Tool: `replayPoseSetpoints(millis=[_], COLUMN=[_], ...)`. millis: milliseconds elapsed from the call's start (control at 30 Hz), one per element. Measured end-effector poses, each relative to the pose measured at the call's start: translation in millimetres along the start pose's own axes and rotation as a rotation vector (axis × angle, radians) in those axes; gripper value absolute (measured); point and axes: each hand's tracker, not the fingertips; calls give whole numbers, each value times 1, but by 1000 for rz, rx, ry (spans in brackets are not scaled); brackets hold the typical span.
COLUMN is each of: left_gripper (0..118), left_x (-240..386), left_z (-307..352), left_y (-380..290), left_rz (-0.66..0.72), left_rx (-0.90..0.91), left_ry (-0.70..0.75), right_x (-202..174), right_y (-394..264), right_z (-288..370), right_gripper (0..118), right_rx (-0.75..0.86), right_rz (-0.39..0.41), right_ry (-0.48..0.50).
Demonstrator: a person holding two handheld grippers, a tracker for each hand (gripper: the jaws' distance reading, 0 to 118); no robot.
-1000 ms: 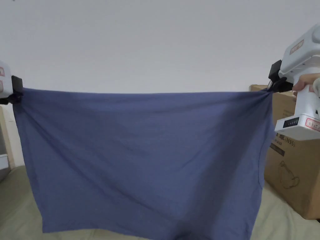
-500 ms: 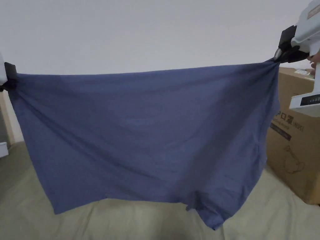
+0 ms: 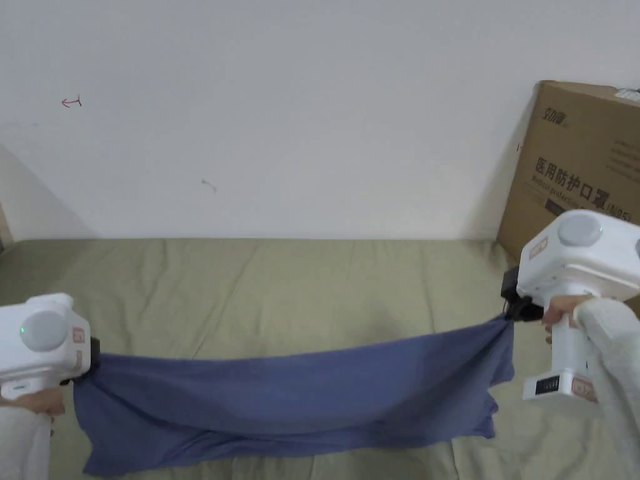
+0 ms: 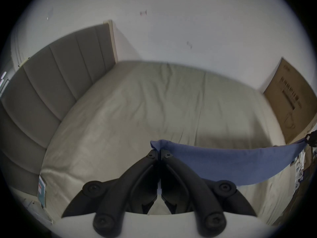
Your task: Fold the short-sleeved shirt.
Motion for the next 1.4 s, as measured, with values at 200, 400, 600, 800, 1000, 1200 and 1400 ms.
replayPoseSetpoints(millis=[200,400,600,800,1000,1200,1400], left_gripper=[1,1,1,1,1,4,109], left_x=[-3,-18,-45,-72,-101,-115,-113], left_z=[-25,15,85,153,189,193,204], left_y=[-40,-69,-137,-248,-333,-352,-346], left_rz=[6,18,2,-87,-76,-22,-15], left_rx=[-92,-60,-17,-44,-109,-114,-113], left_ry=[-3,-52,-82,-70,-90,-106,-143], right_x=[20,54,92,148,203,220,203], right_y=[-48,-80,-153,-265,-365,-390,-383], right_z=[-39,-12,50,94,115,119,127], right_gripper=[3,3,3,3,3,3,62], right_rx=[-88,-93,-72,-124,-217,-223,-152], right_rz=[-18,-78,-23,-27,-104,-148,-77], right_ry=[-4,57,75,95,84,88,127])
